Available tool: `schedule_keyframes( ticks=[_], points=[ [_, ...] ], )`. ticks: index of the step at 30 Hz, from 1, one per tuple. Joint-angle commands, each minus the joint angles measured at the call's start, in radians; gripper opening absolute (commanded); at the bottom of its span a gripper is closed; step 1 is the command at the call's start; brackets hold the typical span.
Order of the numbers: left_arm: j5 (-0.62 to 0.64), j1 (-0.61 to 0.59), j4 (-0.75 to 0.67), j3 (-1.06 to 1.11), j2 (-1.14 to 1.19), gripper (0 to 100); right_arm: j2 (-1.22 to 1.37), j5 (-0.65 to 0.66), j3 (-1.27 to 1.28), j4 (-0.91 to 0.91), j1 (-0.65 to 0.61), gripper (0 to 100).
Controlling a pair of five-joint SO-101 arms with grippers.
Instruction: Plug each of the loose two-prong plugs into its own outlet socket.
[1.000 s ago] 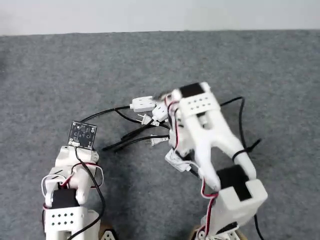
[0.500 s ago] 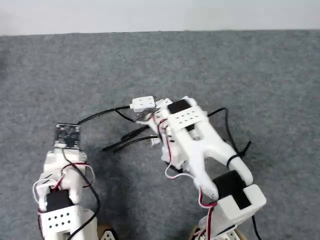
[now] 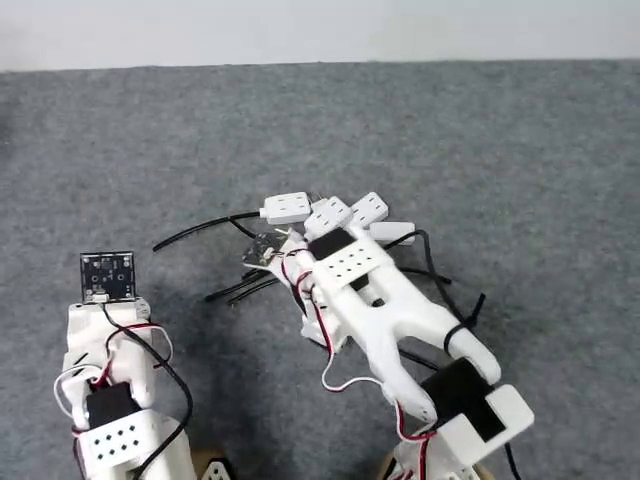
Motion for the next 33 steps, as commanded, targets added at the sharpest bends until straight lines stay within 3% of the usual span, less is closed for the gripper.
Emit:
schedule_keyframes(
  ticks=[1, 3, 9, 18, 28, 33],
  points=[
    [0.008, -0.003, -0.032, -0.005, -0.009, 2, 0.004, 0.063, 0.058, -0.044, 0.068, 24.0],
    [0.008, -0.003, -0.034, -0.005, -0.009, 2, 0.004, 0.098, 0.084, -0.044, 0.094, 21.3],
    [0.008, -0.003, -0.034, -0.005, -0.009, 2, 0.004, 0.173, 0.133, -0.044, 0.104, 0.2],
    [0.008, -0.003, -0.034, -0.004, -0.009, 2, -0.019, 0.175, 0.117, -0.031, 0.09, 0.9],
    [0.003, 0.02, -0.035, 0.007, -0.009, 2, -0.174, 0.121, -0.322, 0.397, -0.068, 0.9],
    [-0.002, 0.074, -0.032, 0.025, -0.009, 2, -0.185, 0.094, -0.552, 0.46, -0.176, 0.9]
  ],
)
